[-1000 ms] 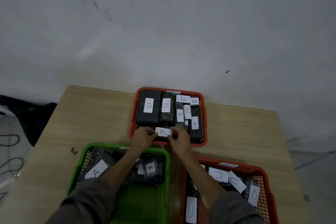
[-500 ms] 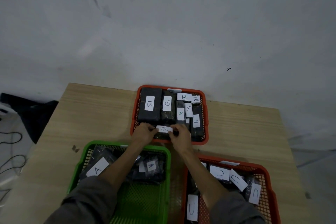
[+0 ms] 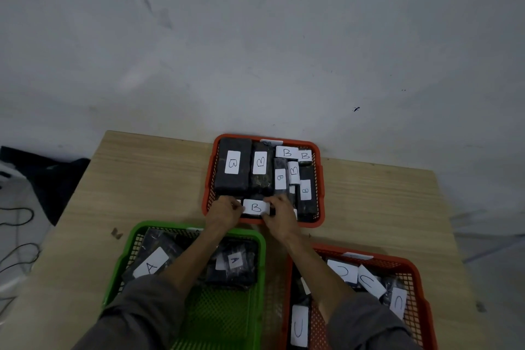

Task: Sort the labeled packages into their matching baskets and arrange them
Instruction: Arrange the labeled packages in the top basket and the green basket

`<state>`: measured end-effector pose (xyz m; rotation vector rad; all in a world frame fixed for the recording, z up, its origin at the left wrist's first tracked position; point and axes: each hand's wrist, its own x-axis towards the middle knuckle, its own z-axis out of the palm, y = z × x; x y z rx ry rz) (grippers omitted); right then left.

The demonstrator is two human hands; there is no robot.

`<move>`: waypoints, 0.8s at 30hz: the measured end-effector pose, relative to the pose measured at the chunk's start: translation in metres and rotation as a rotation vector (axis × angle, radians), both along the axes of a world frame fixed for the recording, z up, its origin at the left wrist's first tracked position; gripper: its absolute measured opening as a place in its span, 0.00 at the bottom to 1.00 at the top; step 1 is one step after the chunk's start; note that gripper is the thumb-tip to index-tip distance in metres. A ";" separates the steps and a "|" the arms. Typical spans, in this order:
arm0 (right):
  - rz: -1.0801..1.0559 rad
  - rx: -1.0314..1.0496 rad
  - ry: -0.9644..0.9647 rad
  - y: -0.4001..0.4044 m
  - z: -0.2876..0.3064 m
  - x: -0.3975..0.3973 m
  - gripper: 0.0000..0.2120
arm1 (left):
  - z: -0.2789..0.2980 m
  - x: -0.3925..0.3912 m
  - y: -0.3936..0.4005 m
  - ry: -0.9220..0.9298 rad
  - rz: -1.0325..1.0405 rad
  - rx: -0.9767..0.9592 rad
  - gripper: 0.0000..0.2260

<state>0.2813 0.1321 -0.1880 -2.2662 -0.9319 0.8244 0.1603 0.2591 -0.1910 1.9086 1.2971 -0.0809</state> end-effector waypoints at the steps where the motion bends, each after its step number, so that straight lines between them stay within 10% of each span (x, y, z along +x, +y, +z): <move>1: 0.000 -0.003 0.003 -0.001 0.000 -0.001 0.19 | 0.000 -0.001 0.001 0.002 -0.008 0.008 0.09; 24: 0.092 0.168 -0.095 -0.007 0.032 -0.087 0.12 | 0.051 -0.126 0.002 -0.310 -0.013 0.056 0.05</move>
